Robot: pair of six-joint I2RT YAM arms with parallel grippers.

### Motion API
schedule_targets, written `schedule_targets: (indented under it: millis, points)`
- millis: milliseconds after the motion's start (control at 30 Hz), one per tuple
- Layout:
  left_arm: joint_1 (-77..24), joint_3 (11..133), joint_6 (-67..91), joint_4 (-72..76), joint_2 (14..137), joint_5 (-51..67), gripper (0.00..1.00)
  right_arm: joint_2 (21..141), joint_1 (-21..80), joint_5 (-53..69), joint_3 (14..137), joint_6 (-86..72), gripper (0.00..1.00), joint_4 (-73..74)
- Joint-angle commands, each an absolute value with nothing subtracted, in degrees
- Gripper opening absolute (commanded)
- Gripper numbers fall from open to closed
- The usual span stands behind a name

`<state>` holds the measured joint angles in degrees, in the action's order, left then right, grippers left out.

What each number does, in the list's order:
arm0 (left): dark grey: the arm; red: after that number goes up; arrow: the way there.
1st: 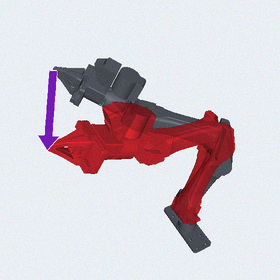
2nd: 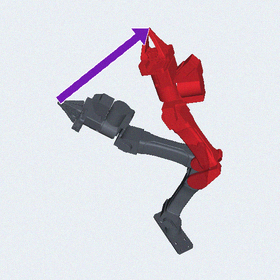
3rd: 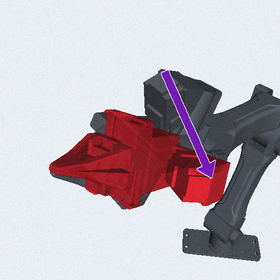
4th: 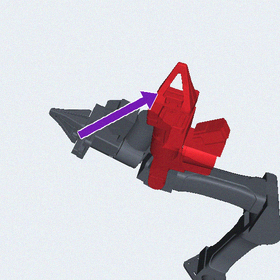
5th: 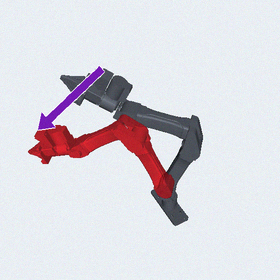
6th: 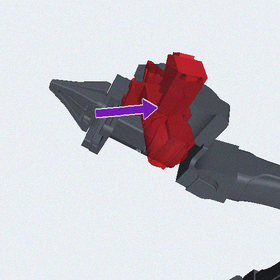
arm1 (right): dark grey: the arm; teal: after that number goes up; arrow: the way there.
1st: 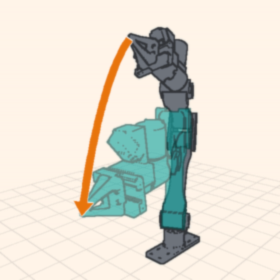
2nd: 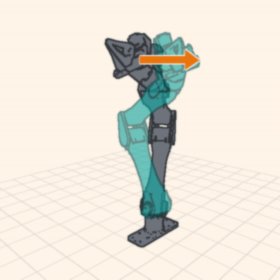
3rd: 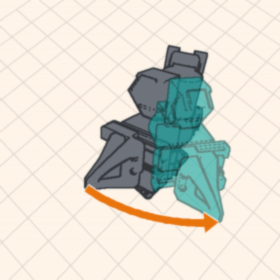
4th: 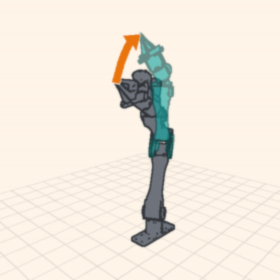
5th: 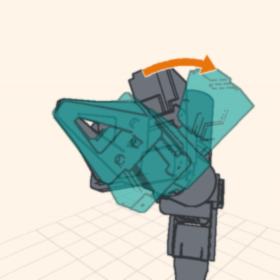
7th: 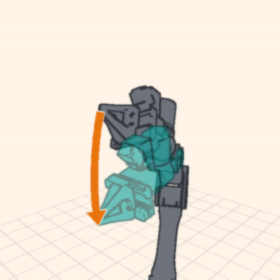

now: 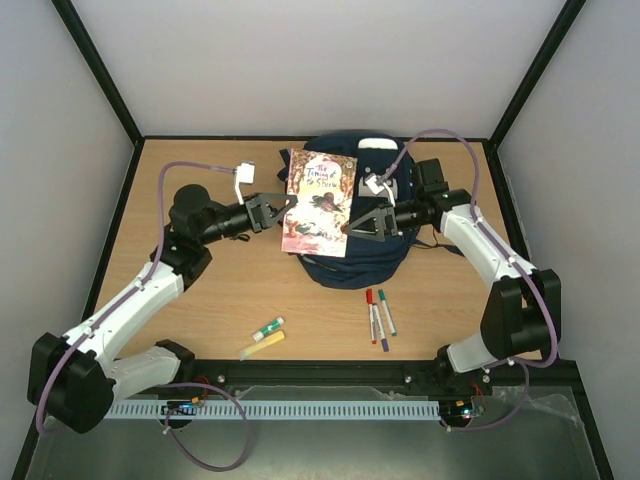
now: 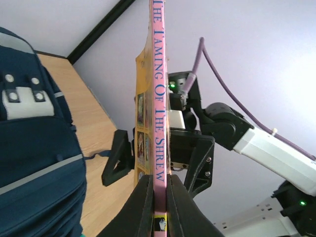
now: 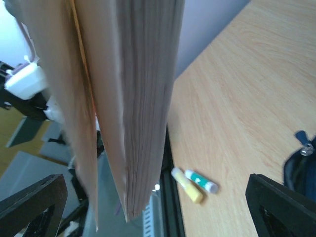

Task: Pack the student bag
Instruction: Pick up the book from the center of the board.

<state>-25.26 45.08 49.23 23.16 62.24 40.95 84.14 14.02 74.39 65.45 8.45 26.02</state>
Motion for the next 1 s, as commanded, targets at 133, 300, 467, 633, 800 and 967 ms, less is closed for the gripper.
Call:
schedule_targets:
  millis: [133,300,467,633,800,967]
  points:
    - [-28.4,50.8,51.2,30.2,67.6,43.5,0.03,89.5,16.4,90.4,77.3,26.7,0.99,50.0]
    - [-28.7,52.6,50.1,29.6,70.4,40.6,0.02,94.6,17.5,92.5,82.9,46.3,0.97,71.6]
    - [-28.7,53.8,45.6,21.5,70.0,30.4,0.02,89.4,17.6,92.5,77.3,29.6,0.8,55.7]
    - [-28.6,52.5,44.8,20.9,69.4,26.3,0.02,85.8,17.6,92.4,74.0,23.6,0.66,50.2]
    - [-28.6,52.4,44.5,20.7,69.5,26.5,0.02,84.2,17.6,92.4,72.6,20.3,0.58,46.8]
    - [-28.7,52.6,43.7,19.8,69.3,27.5,0.03,84.6,17.6,91.6,72.8,17.5,0.47,45.0]
